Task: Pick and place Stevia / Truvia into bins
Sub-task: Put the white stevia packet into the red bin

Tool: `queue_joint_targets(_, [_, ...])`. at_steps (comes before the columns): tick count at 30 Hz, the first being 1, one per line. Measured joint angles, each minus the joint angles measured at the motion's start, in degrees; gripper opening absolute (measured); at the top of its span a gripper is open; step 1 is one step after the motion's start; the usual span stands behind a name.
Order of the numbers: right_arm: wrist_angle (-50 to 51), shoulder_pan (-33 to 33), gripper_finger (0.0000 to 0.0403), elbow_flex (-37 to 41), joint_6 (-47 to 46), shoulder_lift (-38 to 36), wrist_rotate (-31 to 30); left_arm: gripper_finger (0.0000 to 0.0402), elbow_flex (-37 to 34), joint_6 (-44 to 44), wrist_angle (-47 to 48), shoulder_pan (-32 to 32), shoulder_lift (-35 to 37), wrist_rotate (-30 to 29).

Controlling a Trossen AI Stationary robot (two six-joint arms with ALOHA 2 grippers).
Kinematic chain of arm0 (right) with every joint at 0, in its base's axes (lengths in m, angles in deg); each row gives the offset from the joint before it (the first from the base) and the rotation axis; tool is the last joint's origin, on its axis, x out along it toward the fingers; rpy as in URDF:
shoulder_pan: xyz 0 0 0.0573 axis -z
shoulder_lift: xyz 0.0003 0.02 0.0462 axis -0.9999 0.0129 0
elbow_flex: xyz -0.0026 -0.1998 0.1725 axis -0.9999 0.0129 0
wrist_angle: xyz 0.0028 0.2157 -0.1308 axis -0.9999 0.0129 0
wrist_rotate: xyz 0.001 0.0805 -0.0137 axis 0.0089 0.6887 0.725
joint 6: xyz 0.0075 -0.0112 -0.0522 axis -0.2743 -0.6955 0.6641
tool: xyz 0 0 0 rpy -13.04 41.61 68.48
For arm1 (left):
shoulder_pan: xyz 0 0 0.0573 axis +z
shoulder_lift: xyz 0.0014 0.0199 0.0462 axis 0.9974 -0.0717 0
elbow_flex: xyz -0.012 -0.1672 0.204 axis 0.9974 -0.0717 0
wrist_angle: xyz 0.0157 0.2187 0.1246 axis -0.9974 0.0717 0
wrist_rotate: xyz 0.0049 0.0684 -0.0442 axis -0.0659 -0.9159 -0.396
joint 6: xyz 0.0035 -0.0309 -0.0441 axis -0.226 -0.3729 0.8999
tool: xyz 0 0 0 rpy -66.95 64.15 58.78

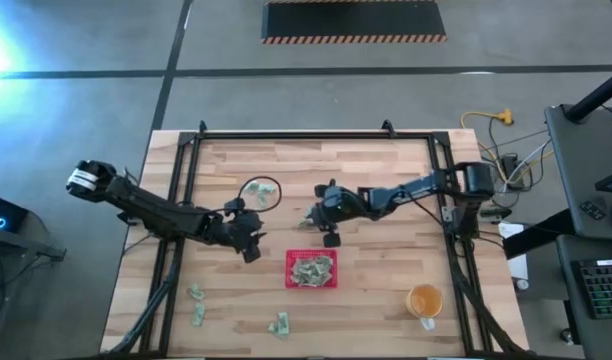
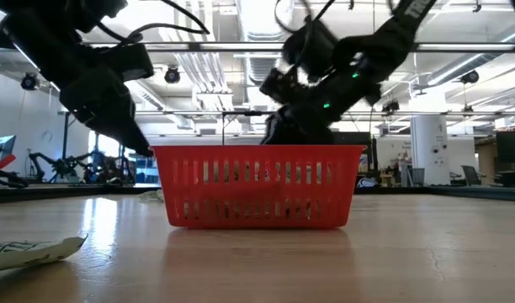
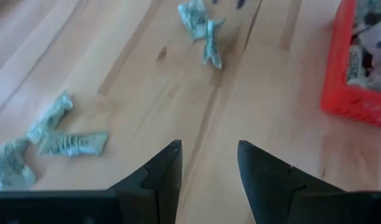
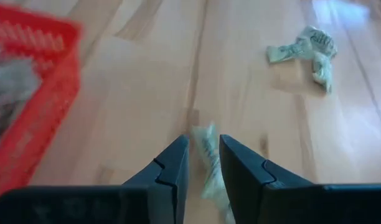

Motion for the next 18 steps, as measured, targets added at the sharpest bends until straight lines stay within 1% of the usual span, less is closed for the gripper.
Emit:
queue_joint_targets(3, [4.06,1.48,0.0094,-2.85,-1.2,2.44,2.53,0.0139,-0.06,0.63,0.55,-0.78,0.02,0.17])
queue_joint_targets(7, [11.54,2.32,0.0114,-6.84,-1.27,5.43,3.03,0.0139,-0.22,0.75,1.03,-1.63,-0.05,0.36])
queue_joint_targets(12, [17.84,2.28,0.0133,-11.95,-0.81,9.54,3.31,0.0139,-0.23,0.71,1.43,-1.86,-0.51,0.36])
queue_joint_targets(15, [21.03,2.3,0.0136,-14.64,-0.82,11.29,3.58,0.0139,-0.22,0.71,1.5,-1.88,-0.96,0.4])
queue_joint_targets(18, [23.12,2.3,0.013,-15.9,-0.79,11.68,3.5,0.0139,-0.24,1.31,1.18,-1.95,-1.22,0.38])
